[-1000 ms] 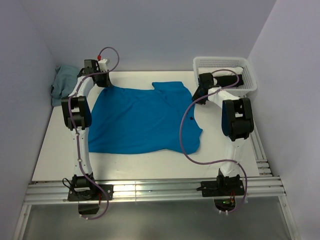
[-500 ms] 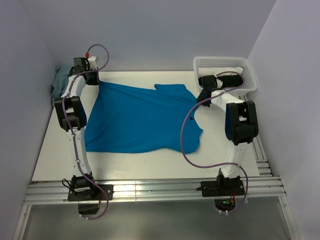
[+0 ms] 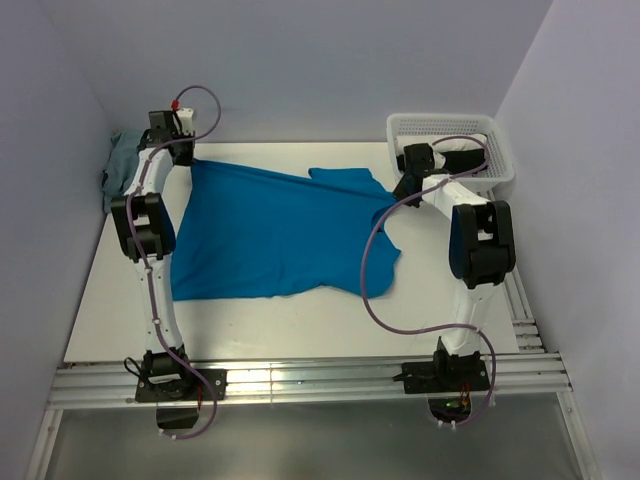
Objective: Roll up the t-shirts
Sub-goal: Flatten the tshirt
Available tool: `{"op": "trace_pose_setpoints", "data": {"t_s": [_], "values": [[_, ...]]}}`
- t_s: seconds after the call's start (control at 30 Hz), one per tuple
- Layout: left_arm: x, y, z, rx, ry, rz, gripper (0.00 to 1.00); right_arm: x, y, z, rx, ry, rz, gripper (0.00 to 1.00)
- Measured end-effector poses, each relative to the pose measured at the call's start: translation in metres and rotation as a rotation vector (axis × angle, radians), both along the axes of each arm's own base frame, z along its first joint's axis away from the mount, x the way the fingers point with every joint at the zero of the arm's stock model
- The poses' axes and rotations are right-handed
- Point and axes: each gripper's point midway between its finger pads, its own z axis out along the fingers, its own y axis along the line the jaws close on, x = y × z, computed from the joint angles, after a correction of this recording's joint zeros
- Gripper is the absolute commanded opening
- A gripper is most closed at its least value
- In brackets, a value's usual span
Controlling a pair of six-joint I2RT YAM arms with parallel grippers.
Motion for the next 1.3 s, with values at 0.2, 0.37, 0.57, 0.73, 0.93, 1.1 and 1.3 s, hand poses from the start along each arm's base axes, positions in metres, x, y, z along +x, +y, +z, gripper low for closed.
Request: {"op": "trace_pose_setpoints", "data": {"t_s": [0.2,0.37,0.57,0.73,0.93,1.1,1.3], "values": [[0.002,0.011,-0.020,0.085,0.021,0.039,0.00,0.003,0.002,-0.003,-0.004,0.011,0.002,0.05],[0.003,0.019,-0.040,0.158,0.043,0.057,0.00,0.002,0.004,-0.003,0.002,0.015,0.009,0.19],[0.008,0.017,-0.041,0.218,0.020,0.061,0.00,0.002,0.001,-0.003,-0.012,0.015,0.013,0.51],[0.008,0.020,-0.041,0.235,0.019,0.059,0.00,-0.033,-0.007,0.003,0.009,0.020,-0.017,0.54],[0.008,0.019,-0.041,0.240,0.013,0.056,0.00,-0.099,-0.010,0.011,0.154,-0.043,-0.086,0.42],[0.008,0.019,-0.041,0.240,0.012,0.055,0.00,-0.159,0.013,-0.029,0.299,0.023,-0.102,0.34],[0.008,0.019,-0.041,0.238,0.011,0.053,0.00,-0.171,0.049,-0.037,0.405,0.024,-0.055,0.32]]}}
